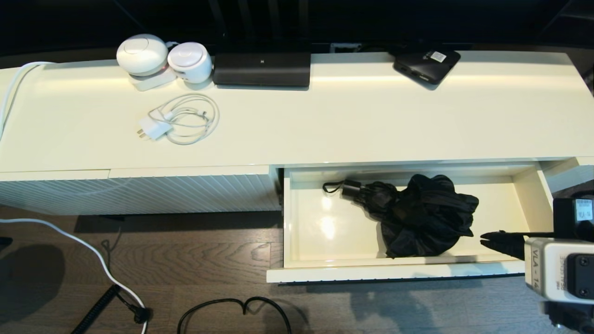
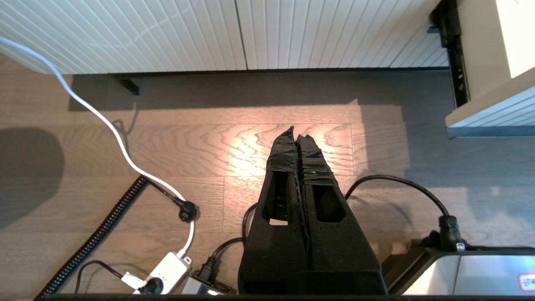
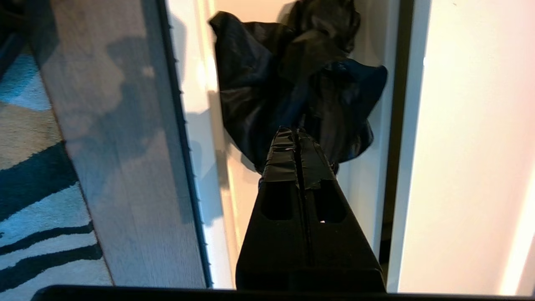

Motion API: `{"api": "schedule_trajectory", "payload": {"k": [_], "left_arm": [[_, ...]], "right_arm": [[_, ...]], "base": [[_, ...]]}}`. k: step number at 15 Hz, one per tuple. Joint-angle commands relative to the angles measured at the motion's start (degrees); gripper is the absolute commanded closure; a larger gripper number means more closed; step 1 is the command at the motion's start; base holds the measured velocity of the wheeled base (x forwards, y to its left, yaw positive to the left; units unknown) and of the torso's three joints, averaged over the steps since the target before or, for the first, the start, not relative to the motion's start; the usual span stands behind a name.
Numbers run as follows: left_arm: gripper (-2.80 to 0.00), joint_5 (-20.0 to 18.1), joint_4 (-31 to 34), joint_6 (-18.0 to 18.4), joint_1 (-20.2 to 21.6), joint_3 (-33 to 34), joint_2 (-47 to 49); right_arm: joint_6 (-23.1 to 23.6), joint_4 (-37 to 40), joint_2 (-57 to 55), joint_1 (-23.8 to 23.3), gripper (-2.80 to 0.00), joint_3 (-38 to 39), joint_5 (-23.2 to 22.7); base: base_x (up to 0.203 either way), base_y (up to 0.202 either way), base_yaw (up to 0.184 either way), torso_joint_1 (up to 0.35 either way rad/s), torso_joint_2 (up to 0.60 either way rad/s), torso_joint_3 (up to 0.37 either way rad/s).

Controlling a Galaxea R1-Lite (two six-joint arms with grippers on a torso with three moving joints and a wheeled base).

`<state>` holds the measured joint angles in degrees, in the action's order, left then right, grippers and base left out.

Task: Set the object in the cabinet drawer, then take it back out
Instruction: Close the drawer

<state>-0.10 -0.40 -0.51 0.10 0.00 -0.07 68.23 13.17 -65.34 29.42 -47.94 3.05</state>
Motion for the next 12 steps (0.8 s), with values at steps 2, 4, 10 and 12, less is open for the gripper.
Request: {"api": "schedule_trajectory", "payload": {"k": [2, 4, 10, 12], "left_arm": [[0.0, 0.01, -0.04, -0.02, -0.01, 0.0, -0.1], [0.0, 0.01, -0.04, -0.02, -0.01, 0.0, -0.1], [0.0, 0.01, -0.04, 0.07, -0.01, 0.0, -0.1], [0.0, 0.01, -0.04, 0.02, -0.01, 0.0, -0.1]], "right_arm": [[0.18, -0.05, -1.8, 2.83, 0.0, 2.77, -0.29], [-0.06, -0.58, -4.32, 4.59, 0.0, 4.32, -0.28], [-1.73, -4.11, -13.38, 4.42, 0.0, 6.88, -0.41], [-1.84, -5.53, -15.37, 4.25, 0.0, 6.93, -0.4]], "base": [[0.0, 0.0, 0.0, 0.0, 0.0, 0.0], [0.0, 0.0, 0.0, 0.0, 0.0, 0.0], [0.0, 0.0, 0.0, 0.0, 0.0, 0.0], [0.0, 0.0, 0.0, 0.0, 0.0, 0.0]]}}
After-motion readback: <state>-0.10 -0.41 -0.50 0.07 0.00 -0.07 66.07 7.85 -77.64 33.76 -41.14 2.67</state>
